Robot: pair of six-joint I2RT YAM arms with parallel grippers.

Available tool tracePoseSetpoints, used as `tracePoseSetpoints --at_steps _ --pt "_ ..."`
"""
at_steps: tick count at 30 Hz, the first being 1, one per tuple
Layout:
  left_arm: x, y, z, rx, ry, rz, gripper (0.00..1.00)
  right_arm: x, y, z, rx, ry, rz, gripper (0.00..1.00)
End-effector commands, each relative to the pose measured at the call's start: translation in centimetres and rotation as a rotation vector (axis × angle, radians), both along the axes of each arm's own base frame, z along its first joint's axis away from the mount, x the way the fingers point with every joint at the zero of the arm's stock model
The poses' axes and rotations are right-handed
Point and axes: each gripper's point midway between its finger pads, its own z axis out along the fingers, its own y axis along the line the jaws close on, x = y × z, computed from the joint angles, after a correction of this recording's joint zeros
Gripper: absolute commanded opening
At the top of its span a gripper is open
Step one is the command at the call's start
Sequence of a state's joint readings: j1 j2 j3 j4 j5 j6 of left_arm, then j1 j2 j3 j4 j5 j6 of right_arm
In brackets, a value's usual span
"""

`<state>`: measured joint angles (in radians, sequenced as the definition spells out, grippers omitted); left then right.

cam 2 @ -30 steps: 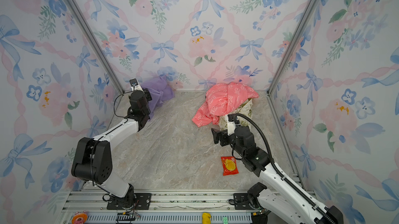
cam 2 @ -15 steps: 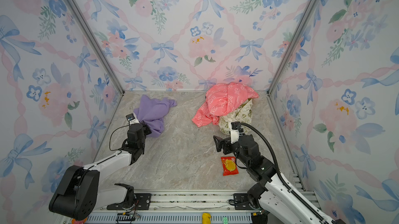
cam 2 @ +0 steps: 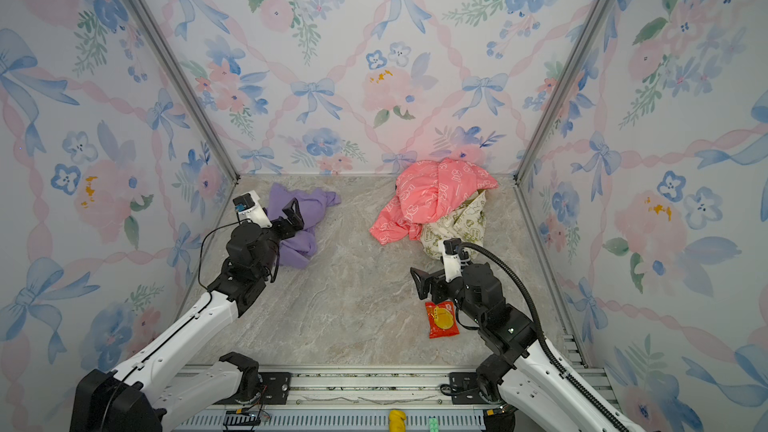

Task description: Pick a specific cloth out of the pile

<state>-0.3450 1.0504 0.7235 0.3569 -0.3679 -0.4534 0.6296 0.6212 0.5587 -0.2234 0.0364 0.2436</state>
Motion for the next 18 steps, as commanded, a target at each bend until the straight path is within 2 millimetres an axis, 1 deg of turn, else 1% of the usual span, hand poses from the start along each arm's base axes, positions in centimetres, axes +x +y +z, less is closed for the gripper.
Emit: tracePoseSetpoints --at_steps 1,2,5,7,9,13,16,18 --pt "2.3 -0.9 -1.7 0.083 0.094 -0.026 0.98 -0.3 0.2 0.2 -0.037 -0.015 0.026 0.97" --pt "3.0 -1.1 -2.2 0.091 0.113 -0.031 0.98 -0.3 0.3 0.3 -0.034 -0.015 0.031 0.97" --pt "5.3 -1.1 -5.3 0.063 0.178 -0.054 0.98 -0.2 0.6 0.3 -0.026 -0.018 0.043 0.97" --pt "6.3 -0.6 -7.9 0.021 0.23 -0.057 0.98 -0.1 0.7 0.1 -0.026 -0.02 0.045 0.97" --pt "7.1 0.3 -10.9 -0.017 0.289 -0.041 0.98 0.0 0.8 -0.1 -0.027 -0.021 0.047 0.97" --pt "7.5 1.4 -16.1 -0.07 0.403 -0.009 0.98 0.0 0.9 -0.4 -0.027 -0.021 0.053 0.97" --pt "7.2 1.2 -20.0 -0.128 0.486 -0.024 0.98 -0.1 0.9 -0.8 -0.023 -0.018 0.054 0.97" --pt "6.7 1.2 -22.3 -0.148 0.54 -0.019 0.98 -0.2 0.8 -1.2 -0.027 -0.016 0.054 0.97"
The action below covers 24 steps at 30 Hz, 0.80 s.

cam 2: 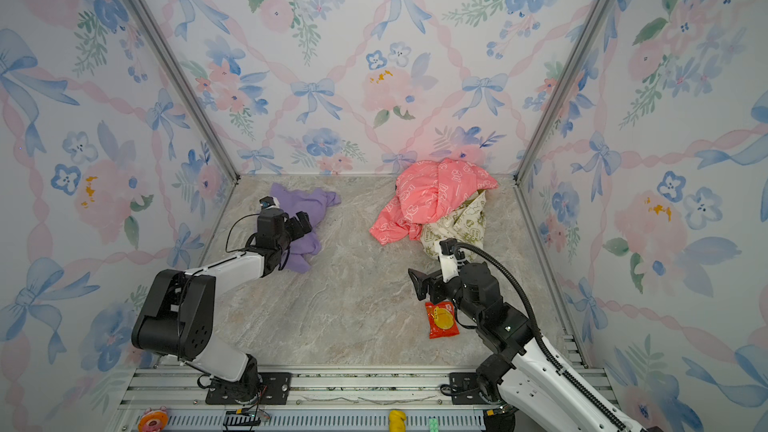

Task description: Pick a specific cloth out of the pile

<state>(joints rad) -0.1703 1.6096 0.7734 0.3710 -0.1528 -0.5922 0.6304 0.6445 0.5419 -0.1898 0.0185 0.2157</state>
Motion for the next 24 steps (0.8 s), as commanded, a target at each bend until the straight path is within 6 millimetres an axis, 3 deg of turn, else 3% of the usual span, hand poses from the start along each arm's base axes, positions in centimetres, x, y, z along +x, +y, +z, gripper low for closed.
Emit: tracePoseSetpoints --at_steps 1,7,10,12,17,20,24 --pt "-1.0 -0.6 -3.5 -0.09 0.075 0.003 0.98 -0.4 0.2 -0.7 -0.009 -0.009 0.023 0.97" --pt "-2.9 -0.8 -7.8 -0.126 0.17 0.008 0.98 -0.6 -0.7 -1.5 -0.039 -0.013 -0.001 0.97" --pt "-3.3 -0.6 -7.4 -0.125 0.161 0.02 0.98 -0.5 -1.2 -1.6 -0.046 -0.018 -0.018 0.97" --pt "-3.1 -0.3 -5.3 -0.123 0.107 0.032 0.98 -0.2 -1.7 -1.5 -0.035 -0.022 -0.043 0.97" --pt "-3.5 0.5 2.7 -0.047 -0.101 0.059 0.98 0.9 -3.0 -0.8 0.011 -0.045 -0.121 0.97" --pt "-5.2 2.0 6.9 0.061 -0.218 0.125 0.98 2.0 -4.2 -0.6 0.024 -0.057 -0.181 0.97" --pt "-8.2 4.1 10.1 0.167 -0.314 0.197 0.98 4.2 -6.6 -1.2 0.038 -0.042 -0.292 0.97"
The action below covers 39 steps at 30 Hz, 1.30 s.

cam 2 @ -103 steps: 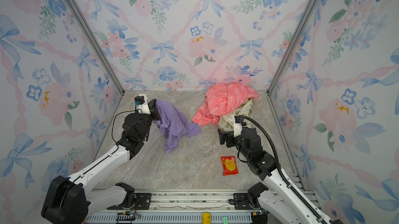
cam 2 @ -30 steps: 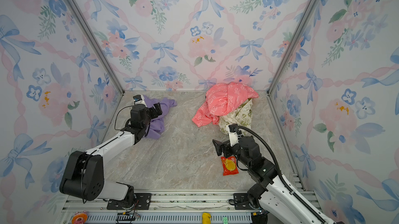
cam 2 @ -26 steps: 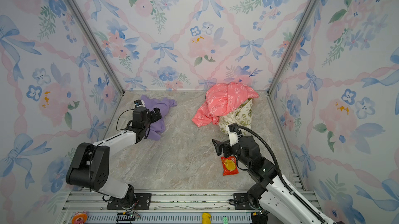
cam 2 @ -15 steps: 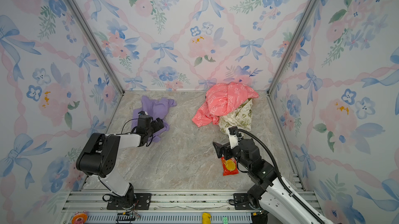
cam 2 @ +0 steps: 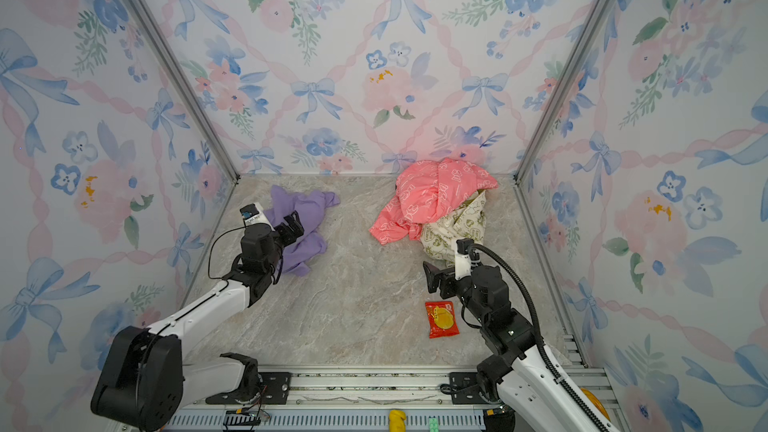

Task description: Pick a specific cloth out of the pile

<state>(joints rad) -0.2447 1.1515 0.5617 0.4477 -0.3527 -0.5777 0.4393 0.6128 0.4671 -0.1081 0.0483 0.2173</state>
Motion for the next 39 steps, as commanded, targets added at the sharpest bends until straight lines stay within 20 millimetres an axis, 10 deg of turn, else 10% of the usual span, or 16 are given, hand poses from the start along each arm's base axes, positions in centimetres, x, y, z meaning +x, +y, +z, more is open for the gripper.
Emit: tracePoseSetpoints --at_steps 1,15,30,39 --pt "-2.5 3.1 -0.4 0.143 0.004 0.131 0.98 1.9 -2.1 -0.5 0.034 -0.004 -0.104 0.97" --pt "-6.8 6.0 -3.6 0.327 -0.108 0.213 0.98 8.1 -12.3 -3.9 -0.068 -0.043 -0.47 0.97" --pt "-4.2 5.4 -6.7 0.475 -0.108 0.158 0.98 12.5 -10.5 -10.5 -0.209 -0.123 -0.331 0.97" --pt "-2.9 4.3 -8.1 0.5 -0.072 0.095 0.98 13.6 -11.1 -11.0 -0.226 -0.045 -0.362 0.97"
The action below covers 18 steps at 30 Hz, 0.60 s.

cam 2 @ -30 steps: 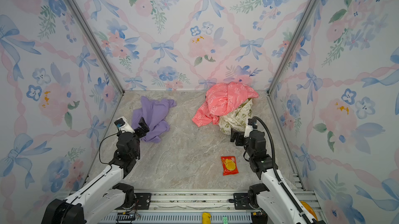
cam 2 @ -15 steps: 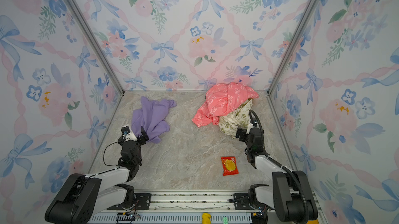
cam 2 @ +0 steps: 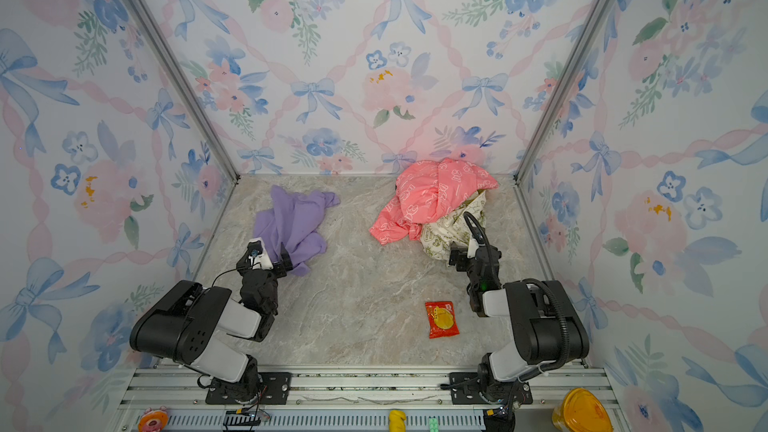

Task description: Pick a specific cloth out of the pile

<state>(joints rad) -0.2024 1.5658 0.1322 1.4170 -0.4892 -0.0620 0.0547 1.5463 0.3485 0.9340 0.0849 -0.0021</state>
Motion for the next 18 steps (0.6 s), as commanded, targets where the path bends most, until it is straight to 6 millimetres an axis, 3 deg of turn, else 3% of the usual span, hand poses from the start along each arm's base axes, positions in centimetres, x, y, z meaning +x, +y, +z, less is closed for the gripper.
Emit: tracePoseSetpoints --at_steps 1,18 --pt "0.82 -0.19 1.37 0.009 -0.047 -0.017 0.98 0.97 -0.43 0.97 -0.011 -0.012 -0.022 0.97" --pt "1.38 -0.17 1.02 -0.011 -0.026 -0.046 0.98 0.96 -0.48 0.97 -0.018 -0.013 -0.033 0.97"
